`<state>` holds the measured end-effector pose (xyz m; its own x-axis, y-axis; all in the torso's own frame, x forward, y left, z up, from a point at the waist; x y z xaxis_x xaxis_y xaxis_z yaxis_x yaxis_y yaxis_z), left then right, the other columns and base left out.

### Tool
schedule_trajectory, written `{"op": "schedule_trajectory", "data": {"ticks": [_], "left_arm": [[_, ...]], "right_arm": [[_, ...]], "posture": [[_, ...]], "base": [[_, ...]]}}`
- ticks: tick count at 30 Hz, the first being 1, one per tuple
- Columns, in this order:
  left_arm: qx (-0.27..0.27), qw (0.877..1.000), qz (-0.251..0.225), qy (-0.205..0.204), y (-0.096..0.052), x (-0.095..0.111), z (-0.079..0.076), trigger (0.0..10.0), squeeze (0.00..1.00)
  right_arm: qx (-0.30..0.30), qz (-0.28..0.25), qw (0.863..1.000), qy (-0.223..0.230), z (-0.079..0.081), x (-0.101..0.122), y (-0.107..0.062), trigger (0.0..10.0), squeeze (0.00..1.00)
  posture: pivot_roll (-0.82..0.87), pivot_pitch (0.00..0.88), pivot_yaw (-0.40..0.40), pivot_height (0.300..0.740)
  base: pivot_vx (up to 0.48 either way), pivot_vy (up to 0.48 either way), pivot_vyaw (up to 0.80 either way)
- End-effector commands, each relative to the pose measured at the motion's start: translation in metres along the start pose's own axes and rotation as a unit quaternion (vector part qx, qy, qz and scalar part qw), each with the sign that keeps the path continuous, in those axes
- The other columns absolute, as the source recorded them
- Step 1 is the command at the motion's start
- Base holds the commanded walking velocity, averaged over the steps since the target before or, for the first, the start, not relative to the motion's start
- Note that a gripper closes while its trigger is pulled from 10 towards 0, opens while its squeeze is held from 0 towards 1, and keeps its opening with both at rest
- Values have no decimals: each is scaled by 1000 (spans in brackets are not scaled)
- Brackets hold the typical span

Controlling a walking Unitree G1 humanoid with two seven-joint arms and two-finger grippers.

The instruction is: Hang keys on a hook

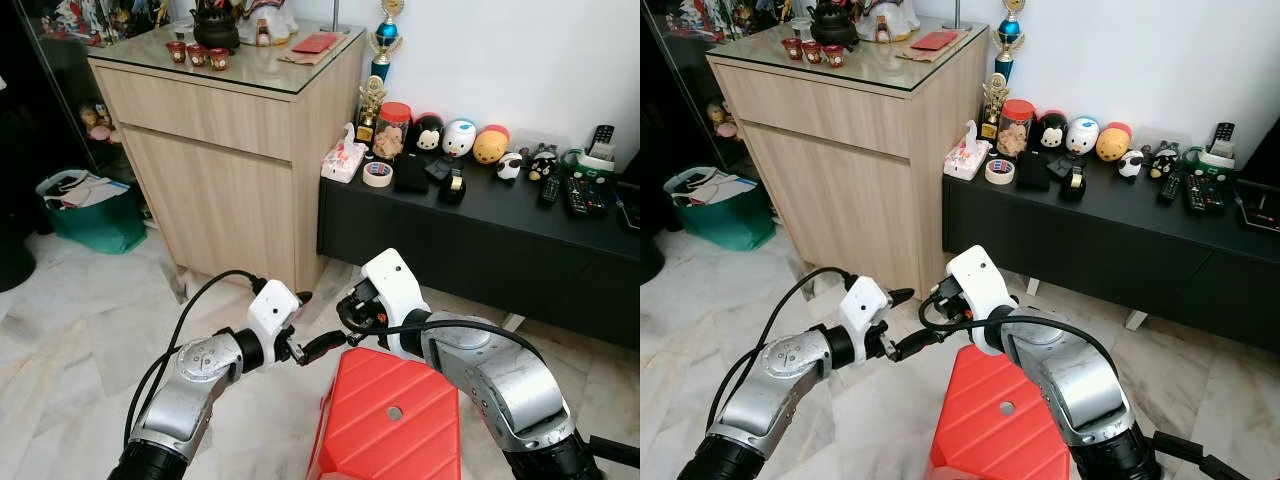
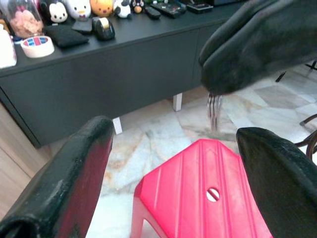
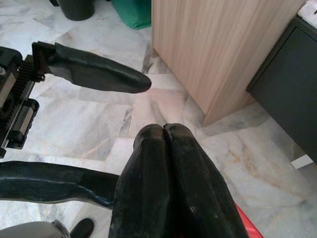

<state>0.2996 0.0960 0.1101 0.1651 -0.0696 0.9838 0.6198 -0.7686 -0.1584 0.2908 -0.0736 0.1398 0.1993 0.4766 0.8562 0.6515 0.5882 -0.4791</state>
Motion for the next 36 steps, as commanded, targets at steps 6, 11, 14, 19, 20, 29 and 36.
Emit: {"op": "schedule_trajectory", "data": {"ticks": [6,11,14,19,20,29,36], "left_arm": [[-14,1000,-8,-7,7,4,-7,10000,0],[-16,1000,-12,-10,10,5,-9,10000,0],[-15,1000,-14,-14,11,5,-9,10000,0],[-6,999,-29,-23,13,6,-8,10000,0],[-6,999,-29,-23,13,6,-8,10000,0],[13,998,-47,-39,16,4,-7,10000,0],[23,997,-59,-44,19,6,-5,10000,0]], "right_arm": [[5,-13,1000,-16,2,9,-4,10000,0],[5,-12,1000,-14,3,9,-4,10000,0],[6,-13,1000,-14,4,10,-3,10000,0],[6,-14,1000,-12,4,10,-3,10000,0],[6,-14,1000,-12,4,10,-3,10000,0],[7,-18,1000,-8,5,12,-2,10000,0],[8,-18,1000,-7,5,12,-2,10000,0]], "posture": [[36,0,-90,740],[38,0,-91,740],[38,0,-91,740],[38,0,-91,740],[38,0,-91,740],[36,0,-90,740],[32,0,-91,740]], "base": [[0,0,0],[0,0,0],[0,0,0],[0,0,0],[0,0,0],[0,0,0],[0,0,0]]}}
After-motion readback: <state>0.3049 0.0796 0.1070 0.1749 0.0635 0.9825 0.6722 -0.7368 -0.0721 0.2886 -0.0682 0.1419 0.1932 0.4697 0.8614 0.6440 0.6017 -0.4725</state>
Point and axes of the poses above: a point about 5 cm out from each wrist's last joint towards the gripper, its own y axis pointing out of the wrist towards the gripper, its own x axis along the axis of the wrist's last joint, z = x × y, the point moved 2 cm from there along y, pointing out of the wrist towards the gripper, and after that the axes turned 13 degrees about -y, right-handed, at the moved point
